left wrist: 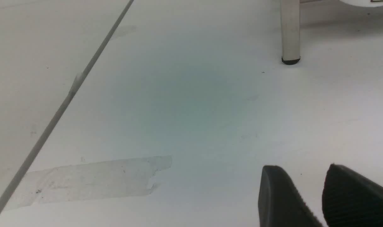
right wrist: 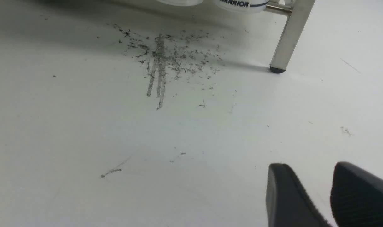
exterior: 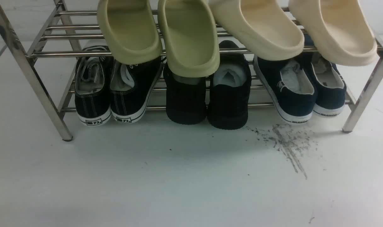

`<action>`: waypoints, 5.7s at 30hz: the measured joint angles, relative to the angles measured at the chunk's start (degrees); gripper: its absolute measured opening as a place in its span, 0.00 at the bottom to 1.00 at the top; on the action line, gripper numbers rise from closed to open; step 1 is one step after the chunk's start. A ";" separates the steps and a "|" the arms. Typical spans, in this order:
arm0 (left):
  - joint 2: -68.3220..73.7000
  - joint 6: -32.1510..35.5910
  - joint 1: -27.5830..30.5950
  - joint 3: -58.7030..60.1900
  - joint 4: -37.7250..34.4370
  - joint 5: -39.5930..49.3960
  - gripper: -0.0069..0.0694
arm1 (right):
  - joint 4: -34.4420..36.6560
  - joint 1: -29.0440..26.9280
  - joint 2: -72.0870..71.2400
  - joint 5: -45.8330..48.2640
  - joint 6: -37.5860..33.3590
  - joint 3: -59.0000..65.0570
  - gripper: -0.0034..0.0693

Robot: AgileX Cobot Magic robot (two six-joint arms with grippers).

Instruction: Take the shoes off the shelf with your hand on the white table.

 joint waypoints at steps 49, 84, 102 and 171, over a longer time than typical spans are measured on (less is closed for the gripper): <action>0.00 0.00 0.00 0.00 0.00 0.00 0.41 | -0.80 0.00 0.00 -0.44 0.00 0.00 0.38; 0.00 0.00 0.00 0.00 0.00 0.00 0.41 | 57.63 0.00 0.00 -6.45 14.99 0.01 0.37; 0.00 0.00 0.00 0.00 0.04 0.00 0.41 | 39.82 0.00 52.47 7.89 -11.25 -35.90 0.05; -0.05 0.00 0.00 0.00 0.16 0.00 0.40 | -25.84 19.87 94.53 7.35 31.48 -70.68 0.11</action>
